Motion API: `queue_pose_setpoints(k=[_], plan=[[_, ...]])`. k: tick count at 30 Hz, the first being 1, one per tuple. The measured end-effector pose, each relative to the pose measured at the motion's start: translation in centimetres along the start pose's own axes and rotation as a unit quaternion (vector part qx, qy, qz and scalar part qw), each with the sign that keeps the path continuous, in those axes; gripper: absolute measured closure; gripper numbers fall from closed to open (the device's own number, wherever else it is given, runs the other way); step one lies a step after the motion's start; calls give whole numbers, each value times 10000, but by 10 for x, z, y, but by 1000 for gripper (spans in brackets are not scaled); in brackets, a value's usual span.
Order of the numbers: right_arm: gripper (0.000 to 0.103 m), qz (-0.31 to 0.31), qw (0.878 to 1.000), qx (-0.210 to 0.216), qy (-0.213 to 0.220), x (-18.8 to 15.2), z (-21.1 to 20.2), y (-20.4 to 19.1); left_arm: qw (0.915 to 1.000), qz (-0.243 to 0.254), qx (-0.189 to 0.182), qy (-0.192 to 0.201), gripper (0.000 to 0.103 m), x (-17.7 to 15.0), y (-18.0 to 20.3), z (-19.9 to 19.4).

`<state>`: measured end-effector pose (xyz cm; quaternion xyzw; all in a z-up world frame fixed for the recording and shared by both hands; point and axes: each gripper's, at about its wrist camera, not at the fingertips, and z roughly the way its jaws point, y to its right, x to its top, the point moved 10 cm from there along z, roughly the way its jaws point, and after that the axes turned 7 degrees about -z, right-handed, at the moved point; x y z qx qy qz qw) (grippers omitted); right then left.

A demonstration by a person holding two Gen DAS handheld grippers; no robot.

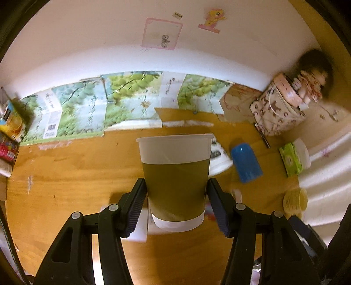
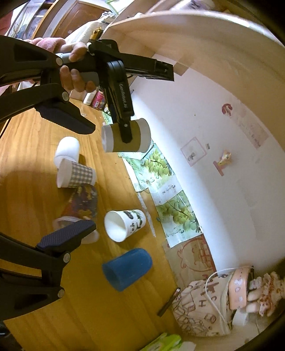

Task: Flip cup upright
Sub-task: 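Carry the brown cup back from the wall, turning it rim up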

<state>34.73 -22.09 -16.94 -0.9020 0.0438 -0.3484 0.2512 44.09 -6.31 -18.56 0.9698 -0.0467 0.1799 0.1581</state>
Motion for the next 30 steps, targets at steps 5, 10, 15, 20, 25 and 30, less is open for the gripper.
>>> queue_pose_setpoints(k=[5, 10, 15, 20, 25, 30], plan=[[22, -30, 9998, -146, 97, -25, -22, -8, 10000, 81, 30, 14, 42, -38, -6, -18], [22, -29, 9996, -250, 134, -52, -40, -16, 9998, 178, 34, 53, 42, -76, -10, -38], [22, -51, 9994, -347, 73, -80, -53, -24, 9998, 198, -5, -21, 42, -108, -14, -46], [22, -96, 9992, -385, 3, -100, -64, -33, 9995, 253, -47, -174, 42, -134, -14, -46], [22, -125, 9989, -443, -76, -113, -71, -36, 9987, 356, -111, -333, 42, -158, -9, -40], [22, -128, 9987, -462, -179, -120, -72, -34, 9971, 574, -94, -495, 42, -178, 3, -29]])
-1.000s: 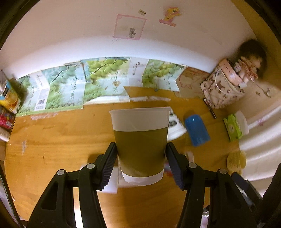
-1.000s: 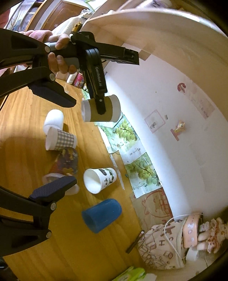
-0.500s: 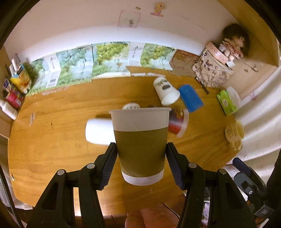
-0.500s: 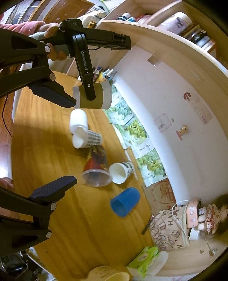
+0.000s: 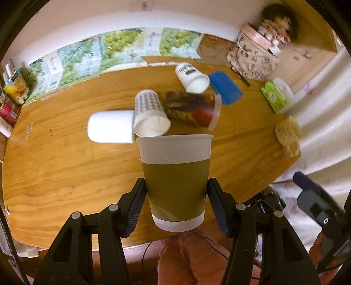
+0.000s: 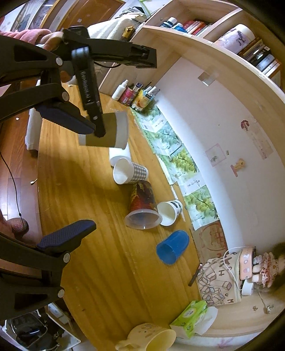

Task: Flip cup upright
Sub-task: 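Carry the brown cup back from the wall, turning it rim up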

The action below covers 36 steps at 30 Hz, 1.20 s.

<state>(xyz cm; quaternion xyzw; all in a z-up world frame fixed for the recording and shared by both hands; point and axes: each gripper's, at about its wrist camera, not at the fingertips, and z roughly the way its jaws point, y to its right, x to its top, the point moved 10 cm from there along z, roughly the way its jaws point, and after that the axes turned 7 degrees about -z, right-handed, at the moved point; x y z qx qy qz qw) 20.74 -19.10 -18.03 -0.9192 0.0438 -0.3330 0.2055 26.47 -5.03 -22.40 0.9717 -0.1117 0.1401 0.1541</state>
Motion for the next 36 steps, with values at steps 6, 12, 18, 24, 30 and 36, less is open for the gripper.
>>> queue_pose_setpoints(k=[6, 12, 18, 24, 30, 36], plan=[[22, 41, 9997, -11, -222, -5, 8, 12, 9999, 93, -39, -98, 42, -10, 18, 18], [22, 7, 9989, -16, -458, -10, 16, 31, 9999, 38, -126, -77, 42, -16, 34, 31], [22, -49, 9965, -8, -834, -17, 29, 55, 9999, 27, -92, -100, 41, -27, 46, 49], [22, -179, 9929, 46, -1173, -24, 39, 74, 9999, -96, -14, -99, 41, -32, 56, 68], [22, -354, 9881, 148, -1488, -28, 52, 88, 9988, -421, 182, -185, 41, -36, 56, 88], [22, -538, 9830, 280, -1734, -29, 62, 96, 9965, -741, 322, -190, 40, -41, 51, 102]])
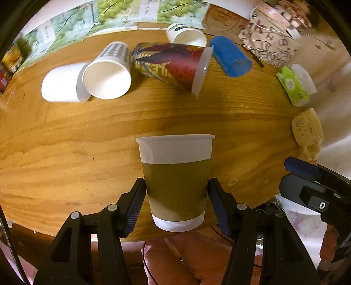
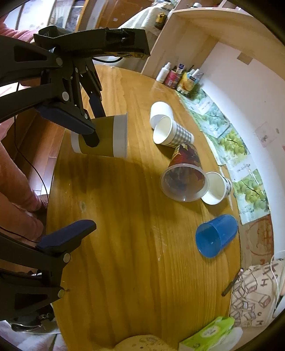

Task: Flip cup upright
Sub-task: 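Carry the brown cup back from the wall, turning it rim up, then close the right gripper on the brown cup while the left gripper holds it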

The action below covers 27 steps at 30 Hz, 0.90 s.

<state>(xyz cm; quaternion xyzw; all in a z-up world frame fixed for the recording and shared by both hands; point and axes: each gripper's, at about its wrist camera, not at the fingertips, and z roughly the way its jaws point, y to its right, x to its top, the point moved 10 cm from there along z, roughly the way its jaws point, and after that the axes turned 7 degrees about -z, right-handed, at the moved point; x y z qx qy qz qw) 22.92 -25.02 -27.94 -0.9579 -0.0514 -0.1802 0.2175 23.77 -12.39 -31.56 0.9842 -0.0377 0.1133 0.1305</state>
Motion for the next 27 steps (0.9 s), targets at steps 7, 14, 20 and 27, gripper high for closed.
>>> queue_pose_setpoints(k=[7, 14, 20, 27], plan=[[22, -147, 9995, 115, -248, 3, 12, 8, 9994, -308, 98, -91, 38, -7, -4, 13], [22, -256, 9985, 252, -418, 6, 22, 11, 9985, -532, 1, -118, 38, -7, -3, 15], [22, -324, 9973, 364, -542, 10, 31, 8, 9958, -818, -74, -396, 34, -13, -5, 18], [22, -314, 9953, 601, -695, 13, 42, -3, 9942, -916, -183, -530, 31, -18, -6, 14]])
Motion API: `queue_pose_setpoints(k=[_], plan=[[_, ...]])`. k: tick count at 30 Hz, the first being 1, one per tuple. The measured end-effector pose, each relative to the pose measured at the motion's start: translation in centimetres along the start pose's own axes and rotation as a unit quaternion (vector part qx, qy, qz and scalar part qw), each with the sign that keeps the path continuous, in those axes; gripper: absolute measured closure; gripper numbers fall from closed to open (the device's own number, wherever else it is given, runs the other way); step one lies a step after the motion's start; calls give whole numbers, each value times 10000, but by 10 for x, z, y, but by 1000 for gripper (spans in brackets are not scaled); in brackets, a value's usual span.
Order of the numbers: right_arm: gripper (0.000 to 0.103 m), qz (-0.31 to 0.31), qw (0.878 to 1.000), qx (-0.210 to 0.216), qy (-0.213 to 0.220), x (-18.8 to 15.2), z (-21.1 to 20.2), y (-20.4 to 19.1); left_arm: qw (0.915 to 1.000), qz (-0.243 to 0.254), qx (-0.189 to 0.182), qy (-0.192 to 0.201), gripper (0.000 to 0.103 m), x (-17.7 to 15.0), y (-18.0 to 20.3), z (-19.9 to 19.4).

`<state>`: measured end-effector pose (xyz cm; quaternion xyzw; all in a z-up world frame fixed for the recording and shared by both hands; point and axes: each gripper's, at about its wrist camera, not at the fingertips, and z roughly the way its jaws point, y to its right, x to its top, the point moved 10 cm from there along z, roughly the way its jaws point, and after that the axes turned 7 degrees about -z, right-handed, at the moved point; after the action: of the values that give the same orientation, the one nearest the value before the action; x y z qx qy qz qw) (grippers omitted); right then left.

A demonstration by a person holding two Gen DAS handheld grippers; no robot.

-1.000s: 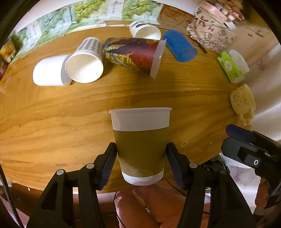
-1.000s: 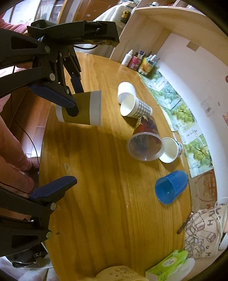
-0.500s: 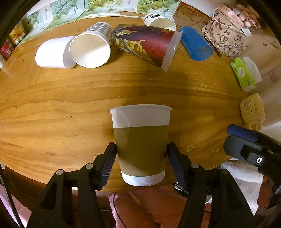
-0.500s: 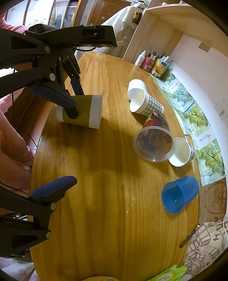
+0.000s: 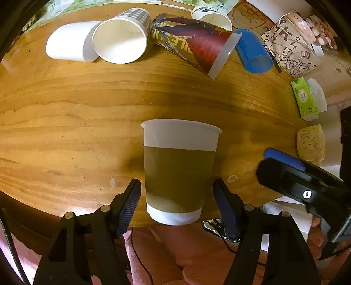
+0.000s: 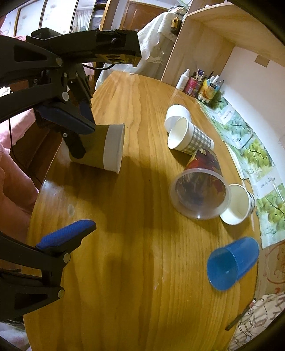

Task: Flip cup upright
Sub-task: 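Close the right gripper on the brown cup while the left gripper holds it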

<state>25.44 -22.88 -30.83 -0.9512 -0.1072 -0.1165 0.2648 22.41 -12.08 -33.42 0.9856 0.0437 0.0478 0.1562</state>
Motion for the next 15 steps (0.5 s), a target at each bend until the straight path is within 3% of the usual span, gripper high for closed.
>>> queue_pose_setpoints(k=[15], plan=[[22, 396, 9978, 463, -263, 0, 29, -16, 9994, 172, -241, -204, 31, -19, -7, -15]])
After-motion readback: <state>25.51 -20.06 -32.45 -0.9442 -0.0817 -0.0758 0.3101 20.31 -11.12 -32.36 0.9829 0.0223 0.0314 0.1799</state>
